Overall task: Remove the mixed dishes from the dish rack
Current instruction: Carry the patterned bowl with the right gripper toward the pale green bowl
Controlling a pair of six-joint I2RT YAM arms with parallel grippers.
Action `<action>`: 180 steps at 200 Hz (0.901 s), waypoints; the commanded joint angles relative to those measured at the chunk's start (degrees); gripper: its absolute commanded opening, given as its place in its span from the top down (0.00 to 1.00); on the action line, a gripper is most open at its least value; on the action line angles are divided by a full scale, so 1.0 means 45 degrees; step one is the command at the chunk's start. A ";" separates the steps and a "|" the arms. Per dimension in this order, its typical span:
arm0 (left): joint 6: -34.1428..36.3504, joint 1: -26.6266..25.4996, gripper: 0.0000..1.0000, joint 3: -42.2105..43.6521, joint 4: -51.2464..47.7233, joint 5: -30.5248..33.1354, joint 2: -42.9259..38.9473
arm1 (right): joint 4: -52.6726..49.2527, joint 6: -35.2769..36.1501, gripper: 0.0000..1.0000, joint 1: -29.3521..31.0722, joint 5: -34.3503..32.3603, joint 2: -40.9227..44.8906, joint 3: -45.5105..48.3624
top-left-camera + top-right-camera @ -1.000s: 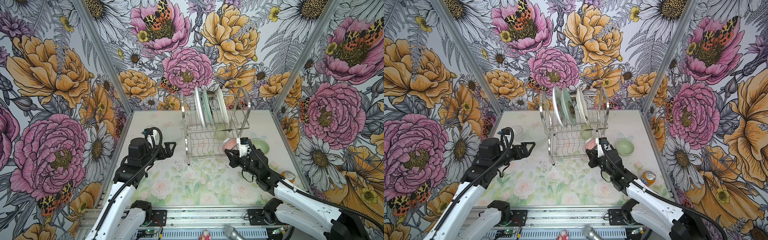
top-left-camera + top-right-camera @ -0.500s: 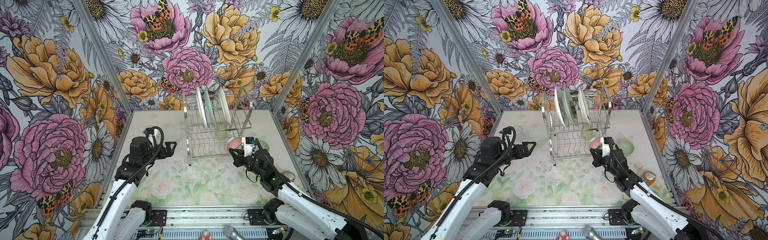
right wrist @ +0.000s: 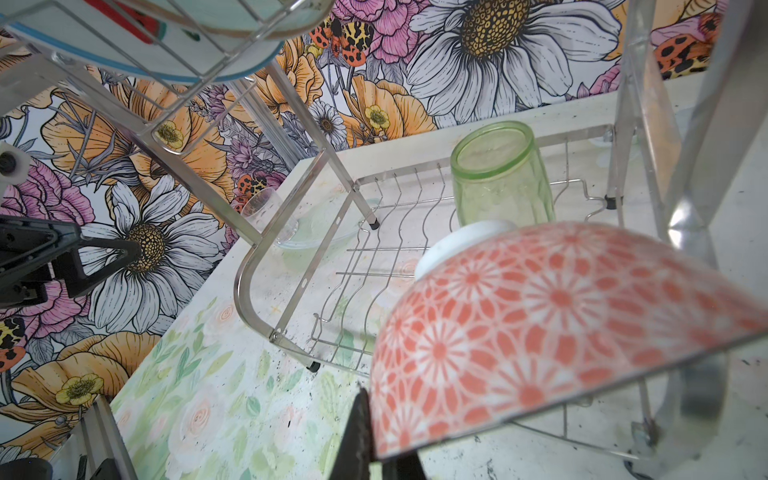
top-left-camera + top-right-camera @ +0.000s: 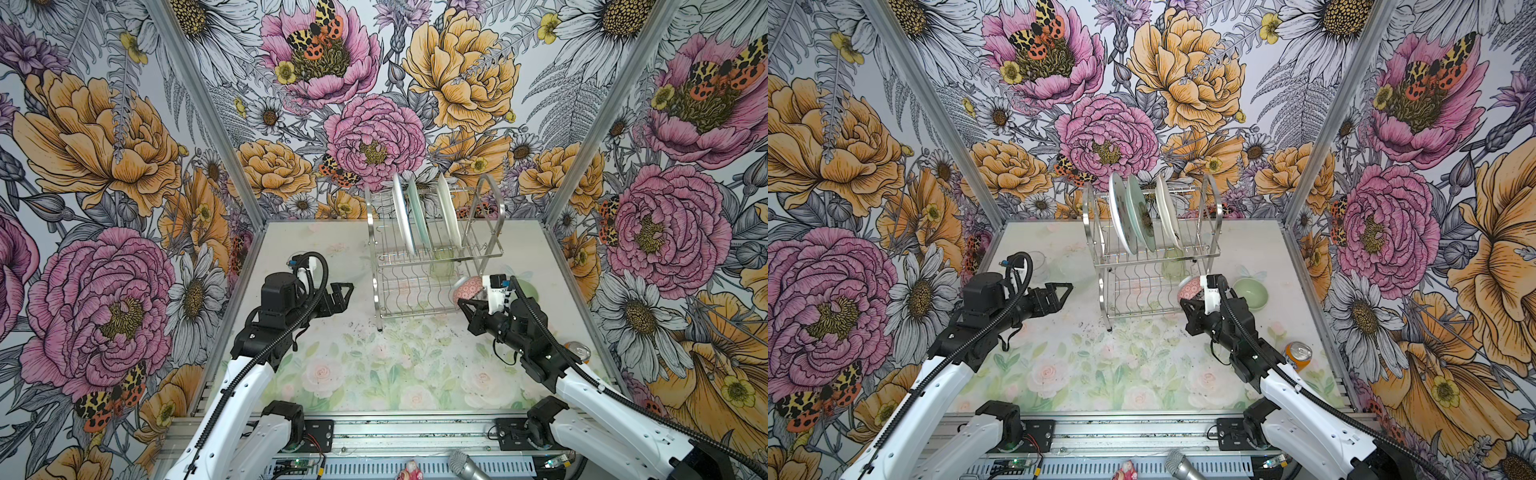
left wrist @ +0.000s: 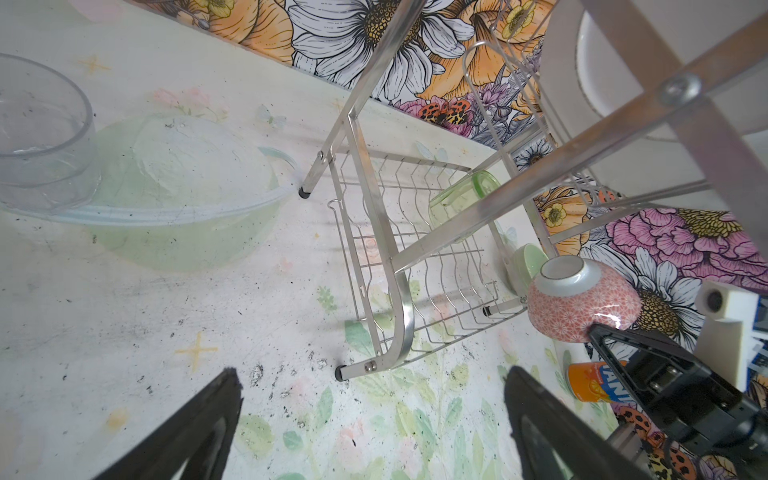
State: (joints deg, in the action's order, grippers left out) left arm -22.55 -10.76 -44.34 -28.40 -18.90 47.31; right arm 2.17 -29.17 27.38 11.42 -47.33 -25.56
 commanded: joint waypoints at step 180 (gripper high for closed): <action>0.0007 -0.0087 0.01 -0.0273 0.0257 -0.0149 -0.0387 | -0.1830 0.0123 1.00 -0.0315 -0.2281 0.2884 -0.0249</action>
State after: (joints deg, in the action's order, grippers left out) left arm -22.57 -10.76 -44.34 -28.42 -18.90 47.29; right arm -5.98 -29.02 26.55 5.82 -34.87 -24.36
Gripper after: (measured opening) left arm 0.987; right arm 0.071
